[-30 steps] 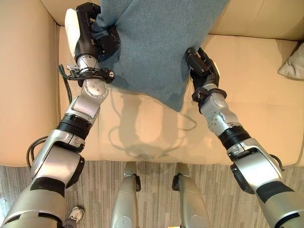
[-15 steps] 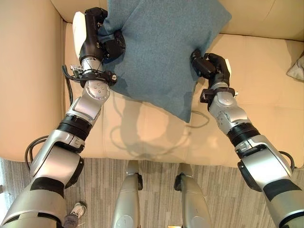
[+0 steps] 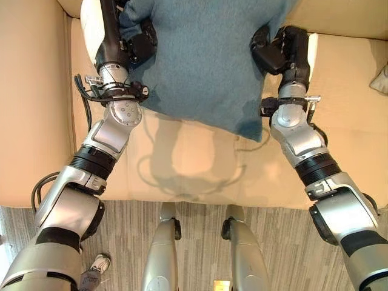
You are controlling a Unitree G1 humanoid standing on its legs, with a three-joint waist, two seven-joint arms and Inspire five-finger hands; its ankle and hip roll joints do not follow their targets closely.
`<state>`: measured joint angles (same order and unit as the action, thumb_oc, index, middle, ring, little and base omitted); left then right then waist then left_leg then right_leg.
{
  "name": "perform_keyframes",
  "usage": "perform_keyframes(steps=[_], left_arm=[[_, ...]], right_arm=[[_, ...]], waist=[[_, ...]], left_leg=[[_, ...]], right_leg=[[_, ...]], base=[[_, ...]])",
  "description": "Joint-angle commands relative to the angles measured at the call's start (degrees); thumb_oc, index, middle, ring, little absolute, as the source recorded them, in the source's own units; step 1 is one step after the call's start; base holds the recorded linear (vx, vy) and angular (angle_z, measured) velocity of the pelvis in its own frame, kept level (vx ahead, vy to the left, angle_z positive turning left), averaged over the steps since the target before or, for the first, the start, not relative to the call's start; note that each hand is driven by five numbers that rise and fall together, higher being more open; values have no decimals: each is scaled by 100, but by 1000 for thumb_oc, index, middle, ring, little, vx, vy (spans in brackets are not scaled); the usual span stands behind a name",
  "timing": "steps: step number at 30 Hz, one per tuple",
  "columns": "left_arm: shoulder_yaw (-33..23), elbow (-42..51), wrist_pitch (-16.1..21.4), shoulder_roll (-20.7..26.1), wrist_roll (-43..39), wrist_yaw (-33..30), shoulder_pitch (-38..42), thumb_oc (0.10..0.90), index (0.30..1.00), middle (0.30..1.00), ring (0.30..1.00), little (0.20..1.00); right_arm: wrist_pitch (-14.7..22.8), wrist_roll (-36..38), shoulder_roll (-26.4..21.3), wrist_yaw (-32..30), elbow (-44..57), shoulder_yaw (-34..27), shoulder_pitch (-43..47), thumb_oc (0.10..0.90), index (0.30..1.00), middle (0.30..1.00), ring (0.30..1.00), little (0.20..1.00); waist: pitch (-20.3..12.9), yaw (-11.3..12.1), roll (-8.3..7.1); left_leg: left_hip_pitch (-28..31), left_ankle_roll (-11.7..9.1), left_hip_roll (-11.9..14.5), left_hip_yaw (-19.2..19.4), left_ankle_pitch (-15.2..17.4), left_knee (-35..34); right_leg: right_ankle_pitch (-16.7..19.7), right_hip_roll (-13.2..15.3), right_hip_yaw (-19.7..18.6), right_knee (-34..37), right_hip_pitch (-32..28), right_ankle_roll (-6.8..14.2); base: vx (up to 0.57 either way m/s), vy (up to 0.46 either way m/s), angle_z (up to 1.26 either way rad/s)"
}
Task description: Pick up all the scattered cushions and arrange them neatly on the sofa.
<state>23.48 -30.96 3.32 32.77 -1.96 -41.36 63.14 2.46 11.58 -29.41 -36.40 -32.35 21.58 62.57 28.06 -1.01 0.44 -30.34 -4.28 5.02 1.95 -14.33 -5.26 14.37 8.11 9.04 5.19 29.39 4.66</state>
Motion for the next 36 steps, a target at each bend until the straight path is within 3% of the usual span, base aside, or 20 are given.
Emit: perform_keyframes(steps=[1, 4, 5, 10, 14, 16, 21, 25, 27, 36], left_arm=[[-115, 1344, 948, -353, 753, -711, 669, 400, 300, 300, 300, 300], [-236, 1646, 1049, -403, 763, -873, 626, 400, 300, 300, 300, 300], [-369, 1905, 1130, -431, 864, -1146, 587, 400, 300, 300, 300, 300], [-505, 2079, 1092, -425, 1040, -1362, 552, 400, 300, 300, 300, 300], [-292, 1452, 1020, -395, 1122, -1376, 782, 400, 300, 300, 300, 300], [32, 321, 1039, -582, 648, -1280, 1102, 400, 300, 300, 300, 300], [306, -1059, 1127, -898, -240, -1079, 1435, 400, 300, 300, 300, 300], [327, -1666, 1206, -1186, -769, -960, 1513, 400, 300, 300, 300, 300], [373, -2340, 1062, -1234, -1017, -672, 1562, 400, 300, 300, 300, 300], [350, -3250, 710, -1117, -1260, -144, 1454, 400, 300, 300, 300, 300]], right_arm=[[625, -1656, 56, -576, 1330, 173, 1214, 400, 300, 300, 300, 300], [499, -2180, -59, -796, 1551, 158, 1241, 400, 300, 300, 300, 300], [385, -2703, -155, -1052, 1743, 108, 1244, 400, 300, 300, 300, 300], [289, -3109, -146, -1366, 1861, -52, 1166, 400, 300, 300, 300, 300], [234, -3217, -143, -1573, 1352, 123, 1323, 400, 300, 300, 300, 300], [137, -2903, -42, -1658, 429, 425, 1605, 400, 300, 300, 300, 300], [-59, -2330, 142, -1585, -755, 822, 2025, 400, 300, 300, 300, 300], [-125, -1977, 334, -1572, -1257, 886, 2158, 400, 300, 300, 300, 300], [-92, -1668, 461, -1541, -1593, 886, 2234, 400, 300, 300, 300, 300], [27, -706, 607, -1125, -2004, 814, 2191, 400, 300, 300, 300, 300]], waist=[[-1064, -52, -95], [-1077, -63, -94], [-1105, -74, -94], [-1154, -90, -81], [-1190, -99, -93], [-1204, -131, -118], [-1204, -163, -161], [-1156, -202, -176], [-1132, -232, -182], [-1110, -271, -206]], left_leg=[[388, -358, 50, 9, 841, 56], [373, -351, 51, -11, 804, 46], [389, -356, 66, -11, 849, 55], [300, -339, 57, -8, 793, 47], [220, -344, 47, -1, 780, 40], [135, -365, 51, 1, 761, 26], [-54, -374, 60, -6, 668, 26], [-101, -390, 61, -8, 627, 26], [-130, -412, 69, 6, 597, 26], [-183, -430, 107, 24, 557, 26]], right_leg=[[-1137, 269, -152, -631, -177, 401], [-1110, 265, -158, -626, -158, 397], [-1152, 260, -164, -637, -167, 401], [-1106, 274, -186, -671, -54, 393], [-1087, 282, -191, -686, 34, 403], [-1032, 276, -165, -643, 86, 422], [-924, 259, -166, -572, 247, 437], [-891, 261, -157, -555, 282, 447], [-856, 249, -175, -533, 307, 456], [-835, 240, -191, -556, 400, 454]], base=[[0, 0, 0], [0, 0, 0], [0, 0, 0], [0, 0, 0], [-8, 1, -3], [0, 0, 0], [0, 0, 0], [0, 0, 0], [0, 0, 0], [3, -3, -1]])
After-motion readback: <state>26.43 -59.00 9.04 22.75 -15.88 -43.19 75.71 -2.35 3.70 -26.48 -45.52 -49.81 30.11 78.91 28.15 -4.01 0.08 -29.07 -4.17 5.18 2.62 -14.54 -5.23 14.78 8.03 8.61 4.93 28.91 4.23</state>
